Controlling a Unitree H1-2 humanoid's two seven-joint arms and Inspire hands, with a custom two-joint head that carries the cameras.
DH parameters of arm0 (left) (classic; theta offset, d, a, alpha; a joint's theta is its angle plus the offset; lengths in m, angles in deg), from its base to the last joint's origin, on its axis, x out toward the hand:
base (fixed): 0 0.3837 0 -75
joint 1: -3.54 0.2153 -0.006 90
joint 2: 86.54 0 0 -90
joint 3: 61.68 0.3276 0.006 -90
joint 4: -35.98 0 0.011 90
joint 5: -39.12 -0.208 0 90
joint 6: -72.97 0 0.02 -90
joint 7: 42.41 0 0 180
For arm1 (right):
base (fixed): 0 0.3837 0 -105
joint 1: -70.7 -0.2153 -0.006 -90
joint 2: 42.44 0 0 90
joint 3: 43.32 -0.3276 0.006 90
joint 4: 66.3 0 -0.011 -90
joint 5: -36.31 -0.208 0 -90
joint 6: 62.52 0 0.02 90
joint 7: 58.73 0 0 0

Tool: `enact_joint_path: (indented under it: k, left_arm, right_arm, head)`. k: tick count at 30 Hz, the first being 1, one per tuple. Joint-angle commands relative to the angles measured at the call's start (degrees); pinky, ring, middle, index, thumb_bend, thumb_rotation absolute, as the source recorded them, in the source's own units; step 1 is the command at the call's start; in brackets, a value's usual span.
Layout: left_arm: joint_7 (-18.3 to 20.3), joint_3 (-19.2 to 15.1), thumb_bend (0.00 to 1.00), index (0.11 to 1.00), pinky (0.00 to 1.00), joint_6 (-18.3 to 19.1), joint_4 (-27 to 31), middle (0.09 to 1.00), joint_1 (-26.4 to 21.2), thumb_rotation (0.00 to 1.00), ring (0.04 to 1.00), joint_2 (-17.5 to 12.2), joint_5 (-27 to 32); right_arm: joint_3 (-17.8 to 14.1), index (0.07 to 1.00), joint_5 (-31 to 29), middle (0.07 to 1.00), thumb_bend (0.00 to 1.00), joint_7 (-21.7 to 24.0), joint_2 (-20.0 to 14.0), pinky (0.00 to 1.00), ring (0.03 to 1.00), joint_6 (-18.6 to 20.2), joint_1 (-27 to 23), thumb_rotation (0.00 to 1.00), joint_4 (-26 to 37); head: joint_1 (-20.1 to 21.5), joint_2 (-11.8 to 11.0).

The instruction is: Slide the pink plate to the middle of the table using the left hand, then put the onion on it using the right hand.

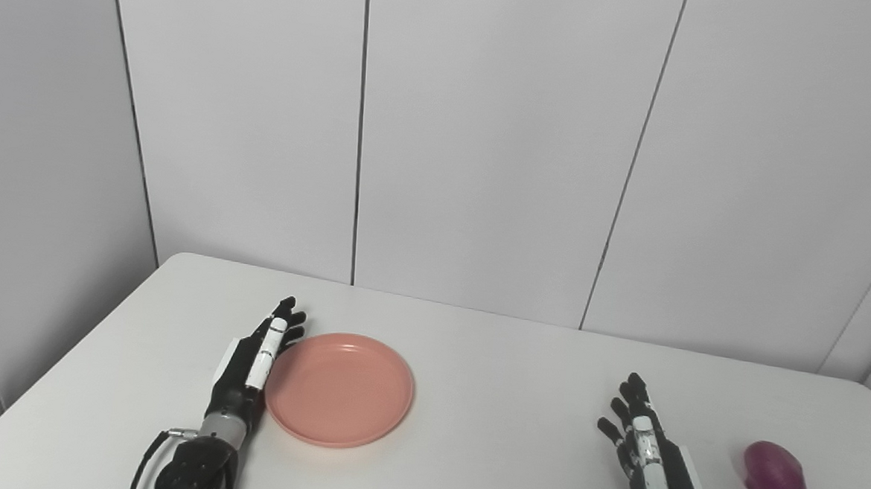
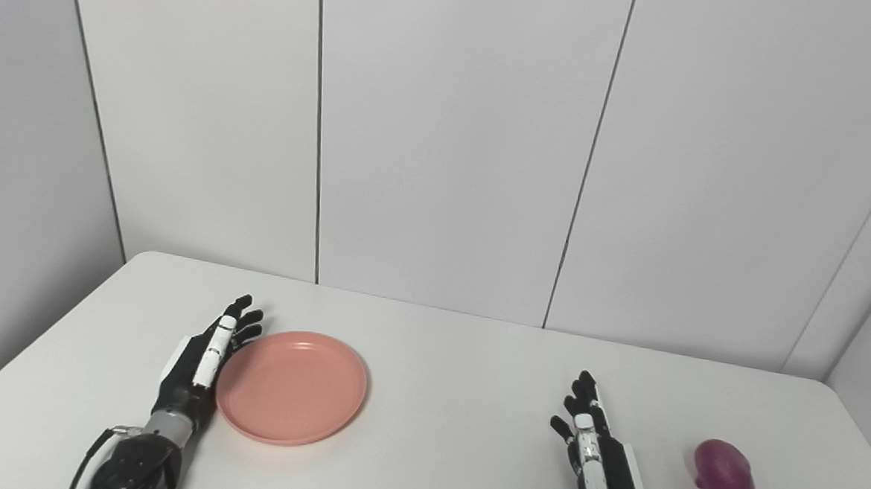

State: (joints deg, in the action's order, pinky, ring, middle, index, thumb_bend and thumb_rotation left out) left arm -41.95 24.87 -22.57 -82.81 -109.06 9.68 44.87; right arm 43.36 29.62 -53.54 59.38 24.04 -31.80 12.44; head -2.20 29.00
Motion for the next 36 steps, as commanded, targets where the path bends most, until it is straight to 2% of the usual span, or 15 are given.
enact_joint_path:
  k: [1, 8, 19, 27, 36]
  left_arm:
    - [2.4, 1.9, 0.54, 0.918, 0.89, 1.4, 1.2, 0.904, -0.4, 1.00, 0.902, 2.5, 0.1]
    - [3.0, 2.1, 0.54, 0.933, 0.92, 4.4, 4.3, 0.918, 0.7, 1.00, 0.919, 4.5, 1.3]
    - [3.2, 3.5, 0.56, 0.948, 0.94, 5.0, 6.1, 0.935, 2.6, 1.00, 0.929, 7.4, 1.2]
    - [1.8, 5.9, 0.55, 0.941, 0.92, 4.7, 8.7, 0.922, 4.6, 1.00, 0.907, 10.1, -1.4]
    - [0.7, 7.5, 0.56, 0.956, 0.94, 5.7, 10.1, 0.945, 5.4, 1.00, 0.933, 12.4, -3.2]
  right_arm:
    - [0.1, 1.000, -1.2, 0.989, 0.52, 0.2, 0.9, 1.00, 0.983, -0.4, -1.8, 0.89, 1.0]
    - [0.0, 1.000, -1.3, 0.988, 0.53, 0.3, 0.9, 1.00, 0.980, -0.6, -1.8, 0.89, 0.8]
    - [0.1, 1.000, -1.8, 0.986, 0.53, 0.4, 1.1, 1.00, 0.982, -0.2, -1.6, 0.88, 0.9]
    - [0.6, 0.999, -0.7, 0.980, 0.52, -0.6, 1.6, 1.00, 0.980, 0.1, -1.4, 0.88, 1.8]
    - [0.8, 1.000, -0.8, 0.986, 0.53, -0.8, 2.2, 1.00, 0.996, 0.5, -1.4, 0.87, 2.2]
  head:
    - [0.0, 0.0]
    - [0.6, 0.0]
    - [2.7, -0.2]
    - [5.2, 0.0]
    - [6.6, 0.3]
